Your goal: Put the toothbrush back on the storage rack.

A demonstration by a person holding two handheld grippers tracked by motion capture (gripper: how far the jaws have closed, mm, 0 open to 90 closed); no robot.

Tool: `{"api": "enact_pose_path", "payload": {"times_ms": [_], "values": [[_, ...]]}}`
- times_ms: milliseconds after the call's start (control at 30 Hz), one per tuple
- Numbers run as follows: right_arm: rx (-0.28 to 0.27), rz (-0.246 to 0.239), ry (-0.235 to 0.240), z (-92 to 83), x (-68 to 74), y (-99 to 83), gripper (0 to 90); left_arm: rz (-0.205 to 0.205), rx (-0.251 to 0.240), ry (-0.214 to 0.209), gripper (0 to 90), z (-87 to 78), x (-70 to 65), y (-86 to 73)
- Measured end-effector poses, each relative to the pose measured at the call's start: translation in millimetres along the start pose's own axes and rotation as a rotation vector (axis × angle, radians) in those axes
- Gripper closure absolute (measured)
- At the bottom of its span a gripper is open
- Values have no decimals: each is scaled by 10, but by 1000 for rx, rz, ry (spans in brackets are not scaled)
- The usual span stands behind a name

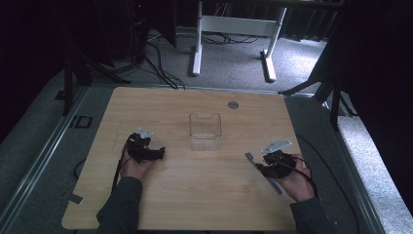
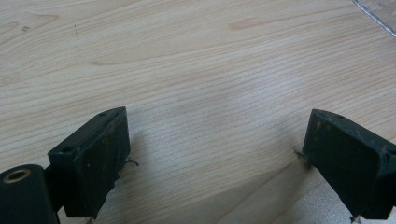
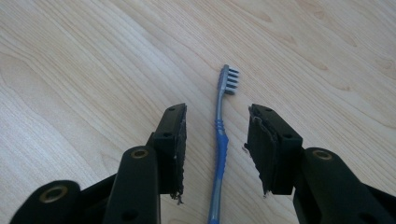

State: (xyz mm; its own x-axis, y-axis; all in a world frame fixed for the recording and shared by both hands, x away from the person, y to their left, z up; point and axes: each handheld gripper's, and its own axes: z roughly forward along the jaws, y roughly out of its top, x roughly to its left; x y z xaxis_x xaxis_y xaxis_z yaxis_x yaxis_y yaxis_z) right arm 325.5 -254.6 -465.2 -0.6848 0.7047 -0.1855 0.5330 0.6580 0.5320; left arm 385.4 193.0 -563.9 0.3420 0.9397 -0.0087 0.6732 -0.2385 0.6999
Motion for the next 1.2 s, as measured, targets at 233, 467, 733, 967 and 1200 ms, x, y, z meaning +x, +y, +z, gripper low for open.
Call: {"api": "enact_pose_path", "payload": {"times_ms": [233, 467, 733, 967, 1200], "values": [[19, -3, 5, 36, -7, 6, 568, -1, 0, 1, 76, -1, 0, -1], [45, -3, 8, 91, -28, -7, 572, -1, 0, 1, 76, -1, -1, -1], [70, 0, 7, 149, -73, -21, 595, -1, 0, 1, 76, -2, 0, -2], [79, 13, 11, 183, -100, -25, 602, -1, 0, 1, 76, -2, 0, -2], [96, 25, 23, 205, -125, -21, 631, -1, 0, 1, 76, -2, 0, -2]]}}
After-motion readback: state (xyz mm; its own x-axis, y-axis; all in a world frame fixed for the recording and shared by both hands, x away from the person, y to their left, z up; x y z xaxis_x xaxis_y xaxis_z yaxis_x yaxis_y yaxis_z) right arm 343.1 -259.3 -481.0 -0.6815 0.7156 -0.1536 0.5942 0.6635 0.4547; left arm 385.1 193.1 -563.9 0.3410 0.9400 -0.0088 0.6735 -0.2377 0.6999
